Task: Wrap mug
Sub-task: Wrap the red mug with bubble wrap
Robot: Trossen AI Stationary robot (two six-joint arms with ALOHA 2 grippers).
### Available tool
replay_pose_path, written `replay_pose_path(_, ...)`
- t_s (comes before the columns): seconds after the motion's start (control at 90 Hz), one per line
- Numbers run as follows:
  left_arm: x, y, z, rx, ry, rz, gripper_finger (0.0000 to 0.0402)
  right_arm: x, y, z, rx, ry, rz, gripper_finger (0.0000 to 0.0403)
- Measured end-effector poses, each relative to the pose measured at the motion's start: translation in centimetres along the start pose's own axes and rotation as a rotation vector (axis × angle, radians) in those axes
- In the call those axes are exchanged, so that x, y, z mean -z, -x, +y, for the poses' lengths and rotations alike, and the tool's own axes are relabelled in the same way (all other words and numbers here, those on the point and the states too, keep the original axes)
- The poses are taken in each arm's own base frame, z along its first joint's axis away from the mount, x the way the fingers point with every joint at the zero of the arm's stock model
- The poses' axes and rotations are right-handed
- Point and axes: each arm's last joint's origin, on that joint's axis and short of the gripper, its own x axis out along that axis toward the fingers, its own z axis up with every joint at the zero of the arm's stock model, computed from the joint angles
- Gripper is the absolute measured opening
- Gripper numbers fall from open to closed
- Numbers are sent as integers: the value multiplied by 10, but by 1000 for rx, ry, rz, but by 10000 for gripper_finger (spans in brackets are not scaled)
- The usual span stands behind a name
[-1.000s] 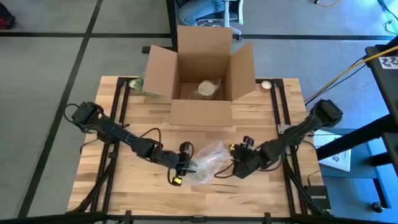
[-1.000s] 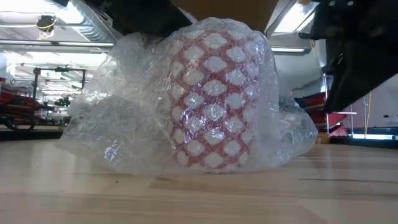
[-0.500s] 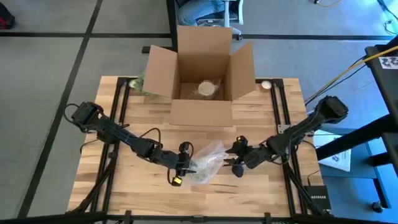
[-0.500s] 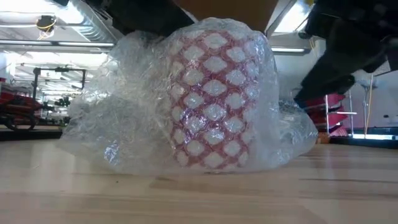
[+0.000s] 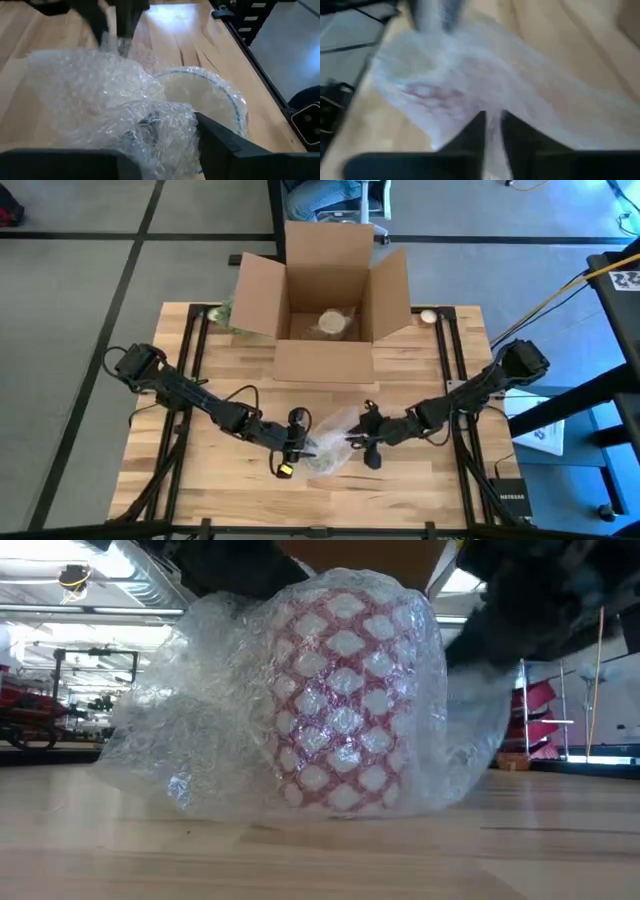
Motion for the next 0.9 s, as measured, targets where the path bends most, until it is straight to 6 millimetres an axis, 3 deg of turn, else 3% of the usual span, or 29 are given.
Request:
replay_pose_path(0.3, 0, -1, 3, -6, 20, 3, 104, -41, -7, 24, -29, 156, -108, 4)
replay_pose_path(0.4, 0, -1, 6, -13, 31, 5, 104, -46, -17, 30, -66, 190, -91, 1)
replay_pose_path(0.756, 0, -1, 7, -14, 37, 6, 104, -35, -67, 46, -112, 203, 89, 0)
replay_pose_path(0.9, -3, 3, 5, -9, 49, 3, 104, -36, -75, 49, -62, 191, 187, 0)
